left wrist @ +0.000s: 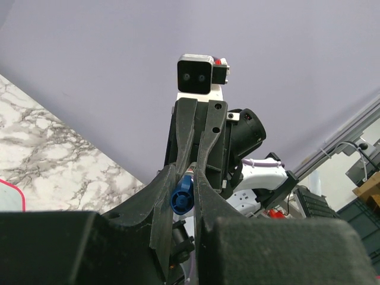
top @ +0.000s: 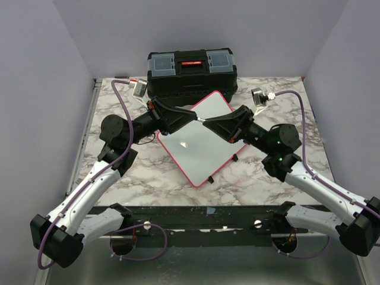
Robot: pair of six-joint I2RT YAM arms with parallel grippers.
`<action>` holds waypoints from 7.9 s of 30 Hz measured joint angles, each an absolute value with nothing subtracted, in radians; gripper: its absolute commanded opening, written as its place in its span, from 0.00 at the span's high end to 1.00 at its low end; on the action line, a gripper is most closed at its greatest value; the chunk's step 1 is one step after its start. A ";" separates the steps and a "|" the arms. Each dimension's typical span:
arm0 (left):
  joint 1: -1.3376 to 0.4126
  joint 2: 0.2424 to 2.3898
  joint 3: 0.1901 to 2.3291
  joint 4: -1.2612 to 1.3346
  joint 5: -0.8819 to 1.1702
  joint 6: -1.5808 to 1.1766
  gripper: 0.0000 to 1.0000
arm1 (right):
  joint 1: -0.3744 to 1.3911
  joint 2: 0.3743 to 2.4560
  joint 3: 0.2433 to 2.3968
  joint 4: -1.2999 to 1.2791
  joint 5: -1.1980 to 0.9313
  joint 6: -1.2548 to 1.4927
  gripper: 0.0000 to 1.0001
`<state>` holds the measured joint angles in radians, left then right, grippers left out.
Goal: Write a sentence on the whiteboard
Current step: Open the pen cap from the whiteboard marker, then place the pen cap at the center of the board, then hold the whiteboard on the whiteboard stand.
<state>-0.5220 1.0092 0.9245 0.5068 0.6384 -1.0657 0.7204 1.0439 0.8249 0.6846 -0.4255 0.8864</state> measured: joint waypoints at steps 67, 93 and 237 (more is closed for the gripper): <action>-0.182 0.719 0.824 -0.209 0.519 -0.815 1.00 | 0.739 0.831 0.698 0.562 -0.406 0.792 0.99; -0.154 0.694 0.346 -0.360 -0.037 -0.965 0.97 | 0.739 0.744 0.686 0.282 -0.295 0.739 0.99; -0.165 1.783 1.357 -0.397 0.922 -0.275 0.66 | 0.739 1.075 0.892 -0.263 -0.174 0.576 0.99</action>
<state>-0.1646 1.7832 1.3571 -0.3973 0.9218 -0.2749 0.7387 1.0752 0.8917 -0.2634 -0.1741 0.5762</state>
